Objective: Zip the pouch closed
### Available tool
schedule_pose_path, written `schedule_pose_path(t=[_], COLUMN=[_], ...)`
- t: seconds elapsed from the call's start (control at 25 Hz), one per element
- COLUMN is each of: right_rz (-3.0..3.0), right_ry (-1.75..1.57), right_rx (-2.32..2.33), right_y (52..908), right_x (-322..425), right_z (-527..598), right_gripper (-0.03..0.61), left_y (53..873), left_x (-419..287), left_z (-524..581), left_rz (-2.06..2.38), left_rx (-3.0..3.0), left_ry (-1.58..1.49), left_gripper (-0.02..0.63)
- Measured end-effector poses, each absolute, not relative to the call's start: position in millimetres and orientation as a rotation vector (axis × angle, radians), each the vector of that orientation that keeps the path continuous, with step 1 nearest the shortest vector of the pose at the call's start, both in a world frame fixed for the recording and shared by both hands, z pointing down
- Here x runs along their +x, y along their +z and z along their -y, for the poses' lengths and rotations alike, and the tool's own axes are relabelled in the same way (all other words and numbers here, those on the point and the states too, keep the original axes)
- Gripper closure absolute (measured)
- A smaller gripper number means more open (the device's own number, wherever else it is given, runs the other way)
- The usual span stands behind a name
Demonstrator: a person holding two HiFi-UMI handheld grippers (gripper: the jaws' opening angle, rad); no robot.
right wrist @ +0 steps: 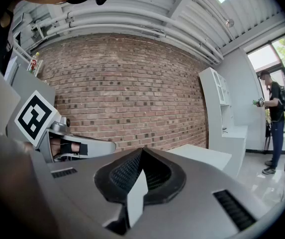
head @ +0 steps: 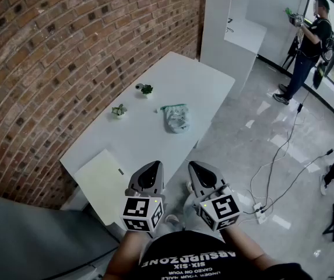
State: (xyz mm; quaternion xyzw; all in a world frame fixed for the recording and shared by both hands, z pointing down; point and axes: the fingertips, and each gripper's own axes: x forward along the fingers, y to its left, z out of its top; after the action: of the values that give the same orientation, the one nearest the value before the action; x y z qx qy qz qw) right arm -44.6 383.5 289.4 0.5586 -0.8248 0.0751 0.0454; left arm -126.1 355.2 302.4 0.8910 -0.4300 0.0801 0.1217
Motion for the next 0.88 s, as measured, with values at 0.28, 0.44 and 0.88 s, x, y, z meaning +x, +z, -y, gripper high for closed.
schedule_pose_path(t=[0.28,0.44,0.88], right_rz=[2.529,2.541,2.577], right_ry=[0.253,0.247,0.257], right_rx=[1.747,1.730,1.610], right_y=[289,292,304], right_x=[-33,-28,-4], right_z=[-375,-367,-308], right_gripper=[0.580,0.580,0.526], left_y=[303,307,314], left_x=[-117,-112,-93], left_z=[-348,-340,-281], left_rz=[1.235,1.228,1.305], left_rx=[2.609,2.607,2.559], left_ry=[0.245,0.255,0.287], left_gripper=[0.607,0.607,0.607])
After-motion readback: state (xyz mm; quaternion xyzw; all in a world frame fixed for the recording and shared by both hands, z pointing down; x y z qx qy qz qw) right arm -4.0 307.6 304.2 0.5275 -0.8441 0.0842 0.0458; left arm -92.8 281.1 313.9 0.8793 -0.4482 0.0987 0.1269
